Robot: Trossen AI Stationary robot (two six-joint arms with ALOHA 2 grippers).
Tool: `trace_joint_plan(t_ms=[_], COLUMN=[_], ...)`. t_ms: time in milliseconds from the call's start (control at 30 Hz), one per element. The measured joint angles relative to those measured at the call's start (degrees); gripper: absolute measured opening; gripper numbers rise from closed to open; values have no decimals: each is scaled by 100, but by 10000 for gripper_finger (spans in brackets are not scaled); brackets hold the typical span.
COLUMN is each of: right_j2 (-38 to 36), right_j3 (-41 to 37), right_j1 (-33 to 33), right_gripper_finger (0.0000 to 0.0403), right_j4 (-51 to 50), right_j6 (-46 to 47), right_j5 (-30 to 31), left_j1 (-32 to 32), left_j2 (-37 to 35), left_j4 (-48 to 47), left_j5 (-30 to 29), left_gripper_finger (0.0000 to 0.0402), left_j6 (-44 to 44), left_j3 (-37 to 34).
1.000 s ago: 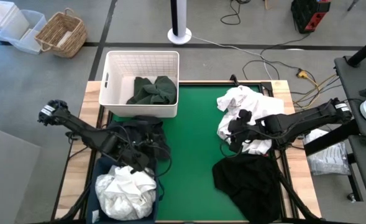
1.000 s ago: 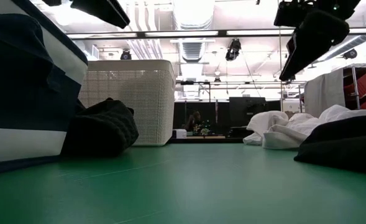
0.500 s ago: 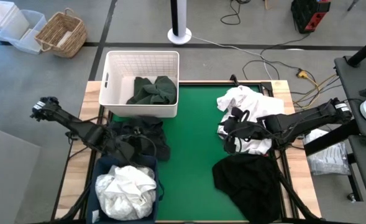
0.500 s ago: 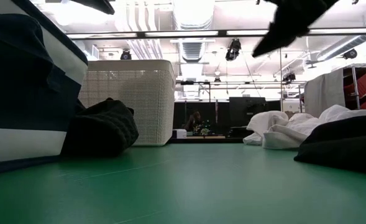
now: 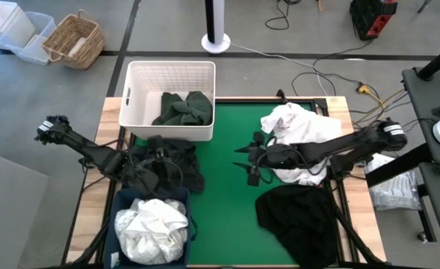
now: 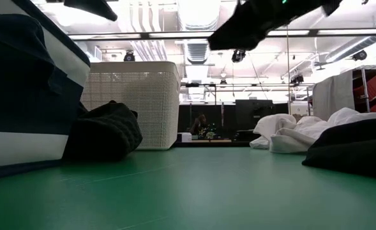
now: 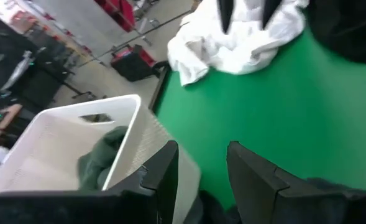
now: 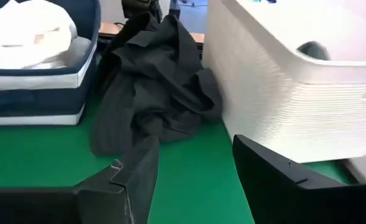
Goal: Sort clothes
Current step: Put the black shorts into the white bin
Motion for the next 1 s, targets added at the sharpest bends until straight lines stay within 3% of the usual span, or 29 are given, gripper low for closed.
trace_joint_plan(t_ms=[167,333,700,1000], right_j2=[830,1807,3553,4120], right_j3=[236,1008,2925,3346], right_j1=[-112,-121,-261,-449], right_gripper_finger=[215,227,258,259], right_j4=[634,631,-215,-288], right_j6=[155,233,367,600], right_j5=[-272,-579,-1354,-1800], left_j1=[-9,-9,-7,-7], left_j2=[-9,-31,-70,-74], left_j4=[-157,-411,-1027,-1214], left_j5=[-782,-1476,-1508,-1485], left_gripper_finger=[117,117,117,117], left_j6=[-24,-207,-747,-999], left_j3=[-16,-18,-18,-18])
